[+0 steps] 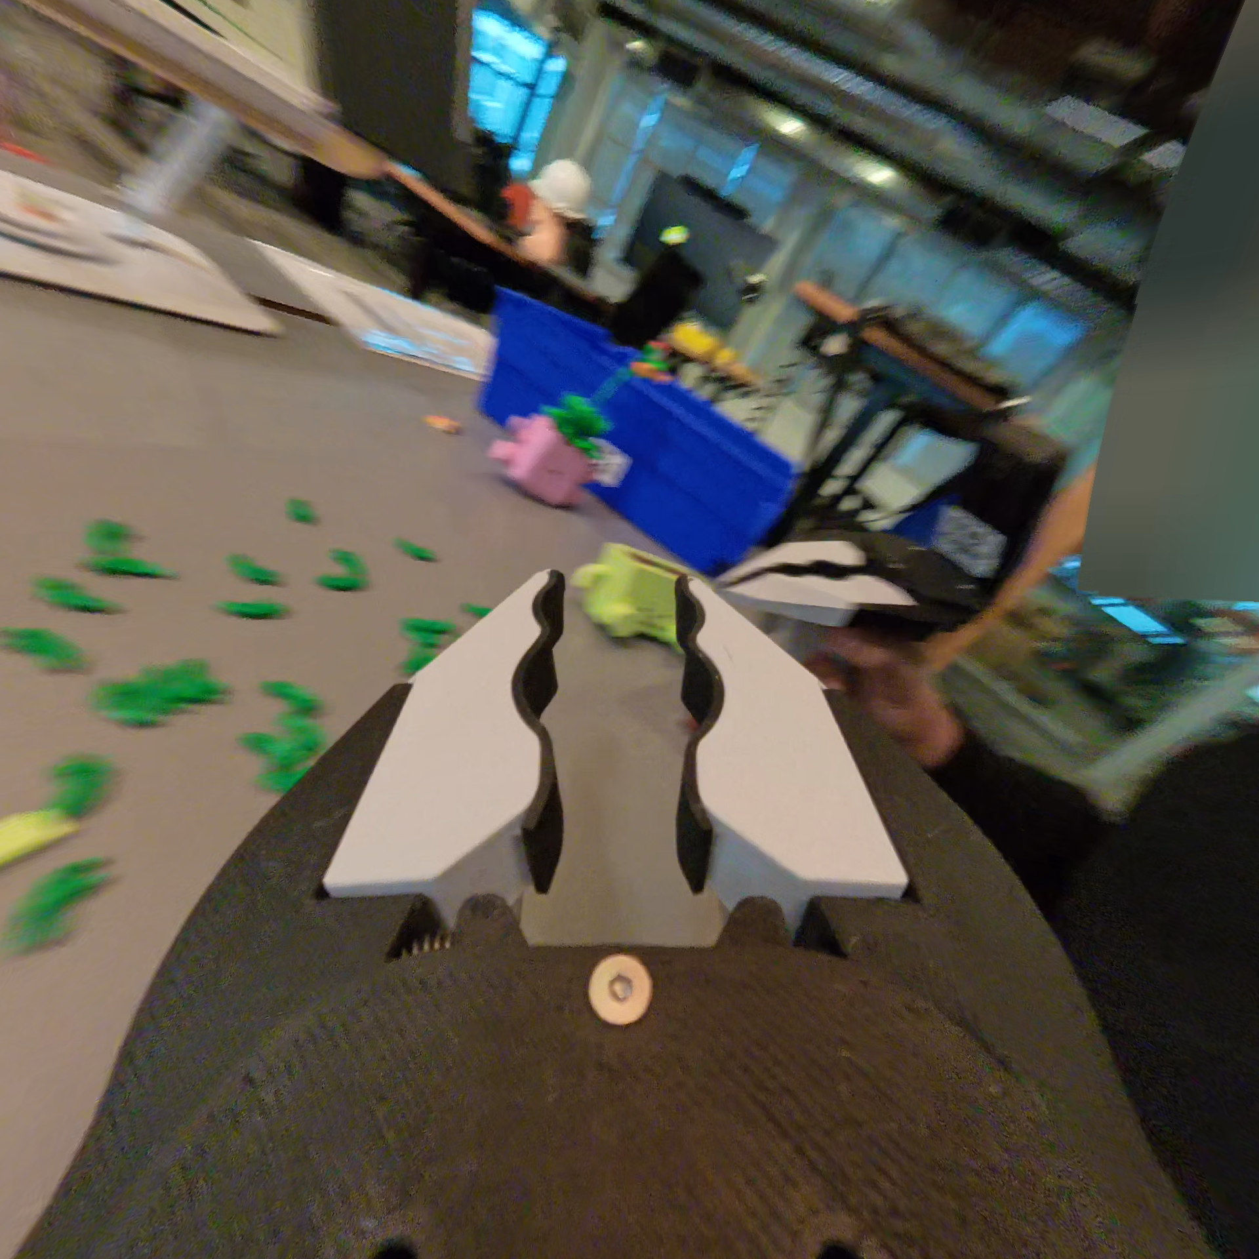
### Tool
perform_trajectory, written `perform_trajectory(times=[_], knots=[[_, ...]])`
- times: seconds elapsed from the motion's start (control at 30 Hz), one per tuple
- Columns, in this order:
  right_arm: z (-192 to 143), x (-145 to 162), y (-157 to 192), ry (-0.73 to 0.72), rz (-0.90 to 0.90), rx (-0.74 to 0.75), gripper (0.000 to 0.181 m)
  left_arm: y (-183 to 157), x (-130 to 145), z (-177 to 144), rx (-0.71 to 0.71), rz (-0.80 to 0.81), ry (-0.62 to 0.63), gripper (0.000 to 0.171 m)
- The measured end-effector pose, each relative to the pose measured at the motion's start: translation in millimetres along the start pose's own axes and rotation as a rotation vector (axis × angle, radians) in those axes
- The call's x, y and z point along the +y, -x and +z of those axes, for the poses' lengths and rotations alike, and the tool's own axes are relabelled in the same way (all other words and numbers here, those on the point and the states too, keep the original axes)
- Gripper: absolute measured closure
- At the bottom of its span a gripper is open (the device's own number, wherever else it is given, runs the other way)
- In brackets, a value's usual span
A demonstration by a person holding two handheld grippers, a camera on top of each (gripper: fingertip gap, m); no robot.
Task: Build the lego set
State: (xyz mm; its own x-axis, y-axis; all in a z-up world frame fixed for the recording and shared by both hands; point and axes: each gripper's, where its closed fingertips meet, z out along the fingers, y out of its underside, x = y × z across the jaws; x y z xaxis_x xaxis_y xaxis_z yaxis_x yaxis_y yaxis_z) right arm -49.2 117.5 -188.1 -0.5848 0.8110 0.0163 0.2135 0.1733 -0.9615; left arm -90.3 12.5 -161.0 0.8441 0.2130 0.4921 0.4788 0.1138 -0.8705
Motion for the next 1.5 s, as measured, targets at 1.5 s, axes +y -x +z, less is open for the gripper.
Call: perform_trajectory(times=[1.5], knots=[[-3.1,-13.9,16.7,-0.085,-0.028,-0.003,0.181,70.5,-3.8,-59.2,-0.286,0.326,0.300,0.166]])
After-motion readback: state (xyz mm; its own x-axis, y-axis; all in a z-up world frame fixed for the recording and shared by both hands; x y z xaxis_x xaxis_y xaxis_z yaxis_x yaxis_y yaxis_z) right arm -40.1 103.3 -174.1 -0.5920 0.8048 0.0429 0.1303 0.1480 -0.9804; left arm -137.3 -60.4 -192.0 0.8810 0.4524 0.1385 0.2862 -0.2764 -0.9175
